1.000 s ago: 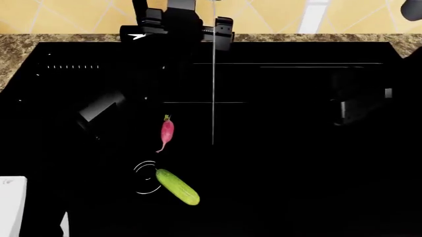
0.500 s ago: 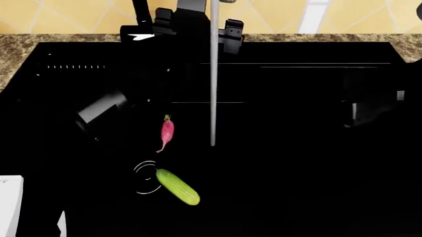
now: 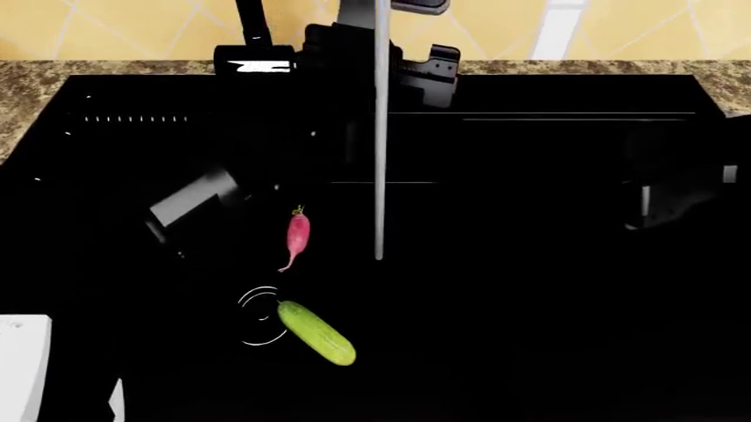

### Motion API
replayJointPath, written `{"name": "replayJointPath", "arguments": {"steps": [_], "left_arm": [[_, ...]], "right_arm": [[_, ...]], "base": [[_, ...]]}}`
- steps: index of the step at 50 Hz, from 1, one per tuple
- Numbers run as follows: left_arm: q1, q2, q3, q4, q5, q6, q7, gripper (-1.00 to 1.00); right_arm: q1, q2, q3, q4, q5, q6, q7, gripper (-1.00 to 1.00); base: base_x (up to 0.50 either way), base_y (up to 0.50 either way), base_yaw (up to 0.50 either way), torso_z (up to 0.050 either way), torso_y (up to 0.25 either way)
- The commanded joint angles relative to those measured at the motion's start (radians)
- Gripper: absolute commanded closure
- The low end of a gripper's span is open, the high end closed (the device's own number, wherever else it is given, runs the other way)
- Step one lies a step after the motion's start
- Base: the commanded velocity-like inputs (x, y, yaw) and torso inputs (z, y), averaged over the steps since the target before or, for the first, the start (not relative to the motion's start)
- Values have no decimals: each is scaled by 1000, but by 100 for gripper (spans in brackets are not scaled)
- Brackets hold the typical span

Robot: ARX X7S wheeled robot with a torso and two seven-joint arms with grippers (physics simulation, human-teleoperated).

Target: Pick up the fruits and vegetables and place them in the sink. Turn on the sink faucet to wash them. Then turn the sink off and put them in the tray.

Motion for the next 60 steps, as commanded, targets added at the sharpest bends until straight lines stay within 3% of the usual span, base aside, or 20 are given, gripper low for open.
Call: {"name": "replayJointPath", "arguments": {"steps": [1,10,18,39,60], "left_arm": [[3,2,-1,-15,-8,5,12,-100],[-68,-1,-18,-98,-45,-8,88,-100],[-128,-209,-45,262,-67,-40,2,-100],[-136,-472,-74,603,-116,-82,-94,-100],[-130,-573,-86,761,-147,-109,-156,-100]], "right_arm": [[-5,8,3,-7,3,-3,4,-100],[4,-12,1,-9,22,-5,33,-100],[1,-50,-3,-2,16,-10,39,-100],[-19,-93,-4,-21,12,-42,59,-100],[-21,-99,-3,-23,10,-41,68,-100]], "base": [[0,0,0,0,0],[0,0,0,0,0],[0,0,0,0,0],[0,0,0,0,0],[0,0,0,0,0]]}}
